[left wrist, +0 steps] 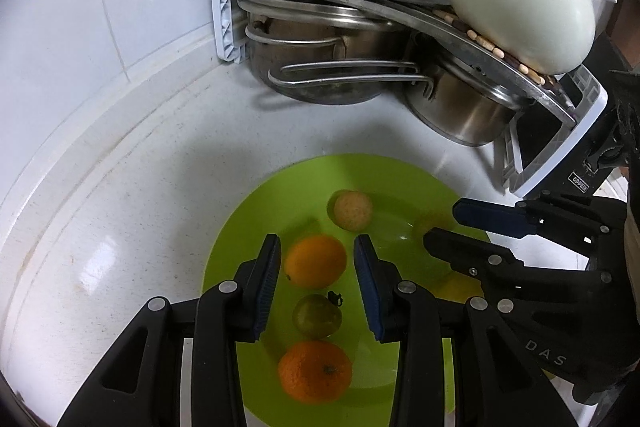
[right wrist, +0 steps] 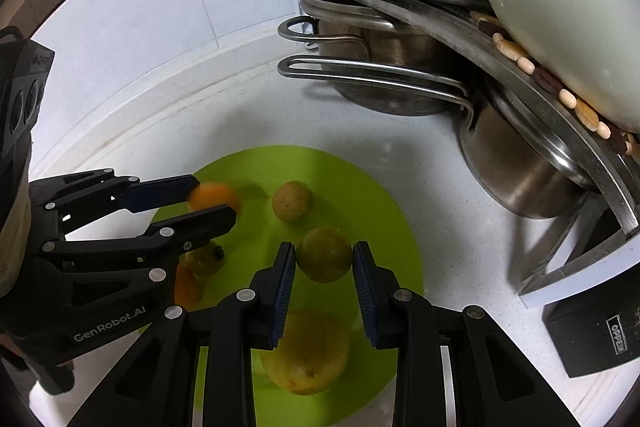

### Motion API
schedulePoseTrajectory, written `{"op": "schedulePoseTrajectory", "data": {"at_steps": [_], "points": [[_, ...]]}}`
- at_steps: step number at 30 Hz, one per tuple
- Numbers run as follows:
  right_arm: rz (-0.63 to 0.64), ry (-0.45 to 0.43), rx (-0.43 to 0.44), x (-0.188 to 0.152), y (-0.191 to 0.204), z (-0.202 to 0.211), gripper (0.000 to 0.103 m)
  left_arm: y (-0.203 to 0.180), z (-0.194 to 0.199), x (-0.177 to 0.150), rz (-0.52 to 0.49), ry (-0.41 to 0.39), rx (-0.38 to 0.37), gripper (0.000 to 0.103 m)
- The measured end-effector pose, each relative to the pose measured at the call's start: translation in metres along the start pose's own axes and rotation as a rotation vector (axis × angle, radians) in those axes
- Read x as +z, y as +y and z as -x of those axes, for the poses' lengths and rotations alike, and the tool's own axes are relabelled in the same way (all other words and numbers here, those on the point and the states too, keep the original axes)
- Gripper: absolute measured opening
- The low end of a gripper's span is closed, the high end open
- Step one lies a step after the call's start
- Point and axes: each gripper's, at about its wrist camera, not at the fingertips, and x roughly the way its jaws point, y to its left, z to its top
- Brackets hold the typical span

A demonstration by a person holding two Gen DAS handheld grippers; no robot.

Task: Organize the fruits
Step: 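Open both grippers to release the orange and lime onto the plate, then grasp the brown kiwi with the left gripper while the right gripper grasps an orange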

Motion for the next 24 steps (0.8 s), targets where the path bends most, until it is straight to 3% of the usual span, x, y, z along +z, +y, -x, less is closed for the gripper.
{"op": "schedulePoseTrajectory", "data": {"at_steps": [12,17,24], "points": [[0.005,-0.056,0.0,-0.003,0.004,0.03,0.032,0.001,0.042,-0.006,0.001,-0.086,0.053,0.04],[0.015,-0.124,-0.005,-0.012,0.012,0.058,0.036,-0.008,0.073,-0.017,0.004,-0.15,0.097,0.048],[0.018,-0.219,-0.005,-0.03,0.024,0.098,0.048,-0.013,0.118,-0.041,0.036,-0.233,0.1,0.059]]}}
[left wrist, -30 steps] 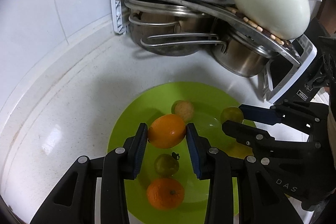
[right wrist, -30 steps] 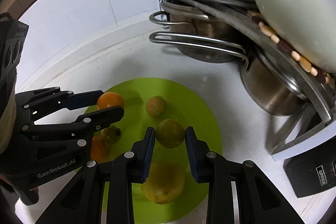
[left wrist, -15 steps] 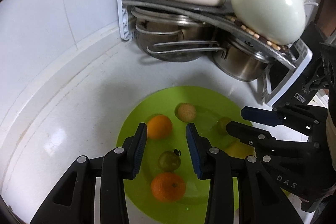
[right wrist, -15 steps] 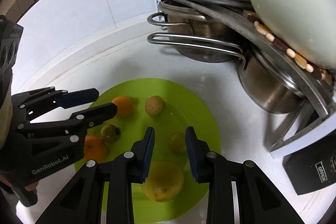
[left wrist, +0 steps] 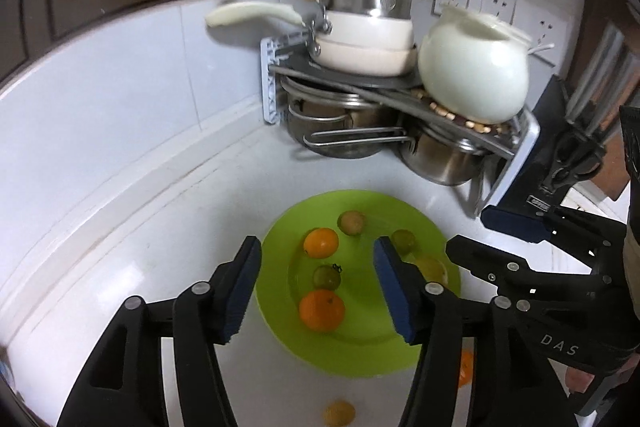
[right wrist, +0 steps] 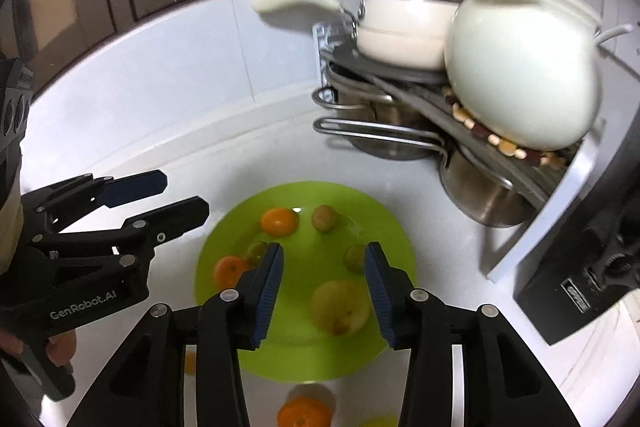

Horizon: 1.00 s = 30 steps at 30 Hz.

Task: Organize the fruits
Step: 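Grasp the brown kiwi with the left gripper while the right gripper grasps an orange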

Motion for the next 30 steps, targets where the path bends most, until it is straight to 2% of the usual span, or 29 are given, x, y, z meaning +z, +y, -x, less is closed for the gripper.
{"op": "schedulePoseTrajectory", "data": {"at_steps": [8,13,20,25,30], "points": [[-0.013,-0.081,-0.006,-0.019,0.009,0.038,0.06,0.001,0.045,-0.02,0.013,-0.057,0.004,0.067],[-0.002,-0.12,-0.03,-0.031,0.014,0.056,0.06,-0.002,0.065,-0.037,0.02,-0.077,0.028,0.071],[-0.002,-0.169,-0.07,-0.055,0.02,0.071,0.06,0.002,0.072,-0.07,0.039,-0.06,0.076,0.073],[0.019,-0.168,-0.09,-0.074,0.025,0.074,0.06,0.004,0.074,-0.095,0.047,-0.043,0.084,0.073],[0.016,-0.135,-0.074,-0.095,0.029,0.073,0.06,0.002,0.075,-0.114,0.05,-0.034,0.084,0.073]]}}
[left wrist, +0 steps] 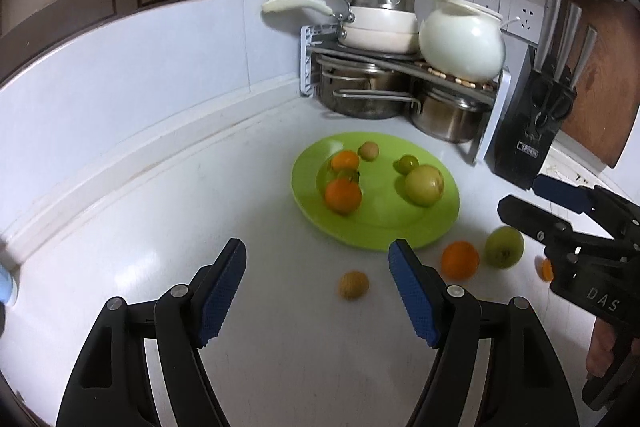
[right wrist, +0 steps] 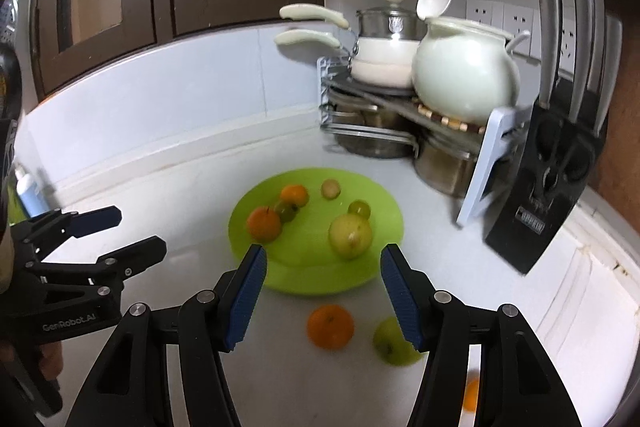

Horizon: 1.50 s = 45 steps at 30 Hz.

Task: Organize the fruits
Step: 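Grasp the brown kiwi with the left gripper while the right gripper grasps an orange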

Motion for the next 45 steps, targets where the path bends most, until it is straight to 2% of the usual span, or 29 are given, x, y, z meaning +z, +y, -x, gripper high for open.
{"op": "schedulePoseTrajectory", "data": {"at_steps": [18,28,38,45], "points": [[0.003,0.17,0.009,-0.048,-0.001,-0.034,0.06,-0.012,-0.032,-0.04,-0.058,0.092,-0.011,0.072],[0.0,0.208,0.007,-0.051,-0.003,-0.057,0.057,-0.021,-0.056,-0.037,-0.112,0.105,-0.036,0.057],[-0.003,0.234,-0.002,-0.051,-0.005,-0.074,0.052,-0.026,-0.074,-0.033,-0.121,0.131,-0.079,0.041],[-0.009,0.239,-0.006,-0.048,-0.007,-0.082,0.049,-0.025,-0.083,-0.033,-0.087,0.159,-0.096,0.035]]}}
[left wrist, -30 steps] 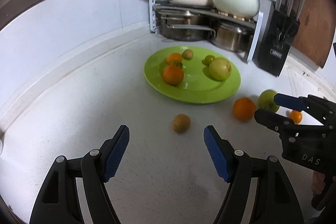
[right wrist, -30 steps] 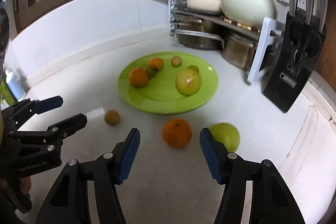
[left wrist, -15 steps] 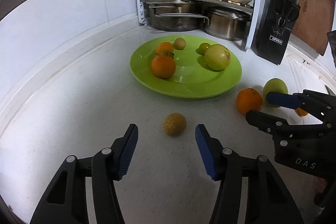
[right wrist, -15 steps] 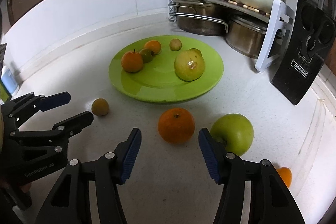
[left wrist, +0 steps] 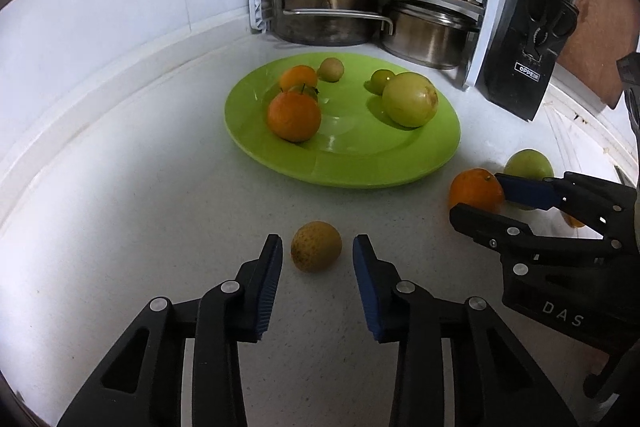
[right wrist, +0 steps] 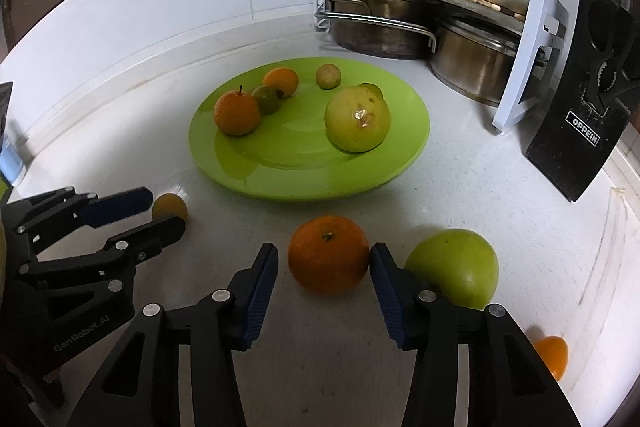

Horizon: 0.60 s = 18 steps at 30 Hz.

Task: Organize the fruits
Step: 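Grasp the brown kiwi with the left gripper while the right gripper grasps an orange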

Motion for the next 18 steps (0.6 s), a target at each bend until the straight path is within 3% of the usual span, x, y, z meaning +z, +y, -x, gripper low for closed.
{"op": "schedulePoseTrajectory", "data": {"at_steps": [6,18], "points": [[0.005,-0.004,-0.009,0.002,0.0,-0.002,0.044,0.003,-0.003,0.0,0.018,0.005,-0.007,0.028],[0.005,-0.025,0.002,0.003,0.002,0.004,0.043,0.001,0.008,0.005,0.023,-0.026,-0.013,0.028]]}}
